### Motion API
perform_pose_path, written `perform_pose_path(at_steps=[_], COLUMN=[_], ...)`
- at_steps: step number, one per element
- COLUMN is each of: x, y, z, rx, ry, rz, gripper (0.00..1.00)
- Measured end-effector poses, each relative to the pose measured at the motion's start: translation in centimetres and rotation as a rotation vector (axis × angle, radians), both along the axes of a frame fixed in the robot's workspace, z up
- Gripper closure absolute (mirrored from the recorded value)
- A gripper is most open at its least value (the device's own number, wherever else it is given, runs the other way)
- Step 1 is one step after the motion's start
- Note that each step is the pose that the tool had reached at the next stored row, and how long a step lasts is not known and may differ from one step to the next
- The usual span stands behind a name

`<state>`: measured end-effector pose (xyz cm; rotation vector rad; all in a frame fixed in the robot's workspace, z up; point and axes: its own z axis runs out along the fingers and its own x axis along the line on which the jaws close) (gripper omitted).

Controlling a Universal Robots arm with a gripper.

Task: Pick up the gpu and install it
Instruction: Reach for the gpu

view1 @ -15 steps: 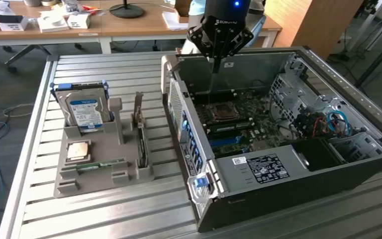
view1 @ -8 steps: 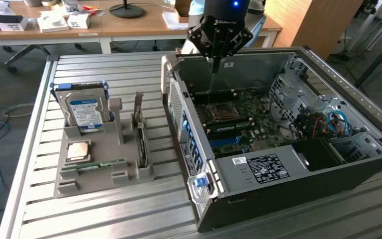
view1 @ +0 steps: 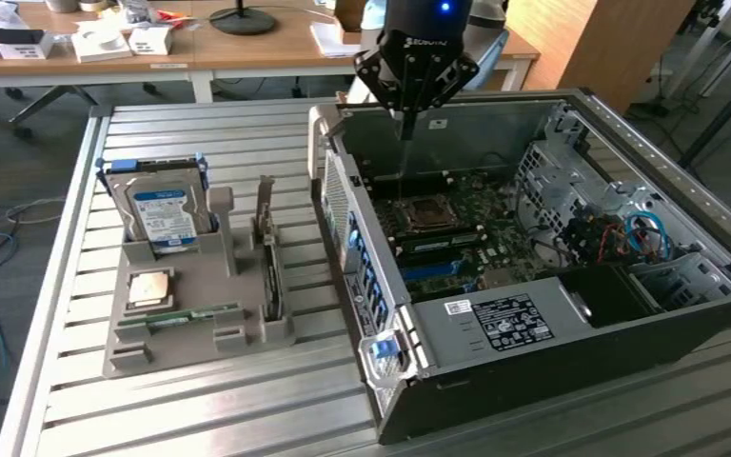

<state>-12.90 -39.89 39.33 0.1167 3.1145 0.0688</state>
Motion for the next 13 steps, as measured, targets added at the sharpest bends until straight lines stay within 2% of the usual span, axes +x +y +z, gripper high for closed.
perform_pose_path(at_steps=[13], x=[-1.4], y=[0.00], z=[0.00], rx=[0.0000], ry=[0.0000], rz=[0.000], gripper=[0.89])
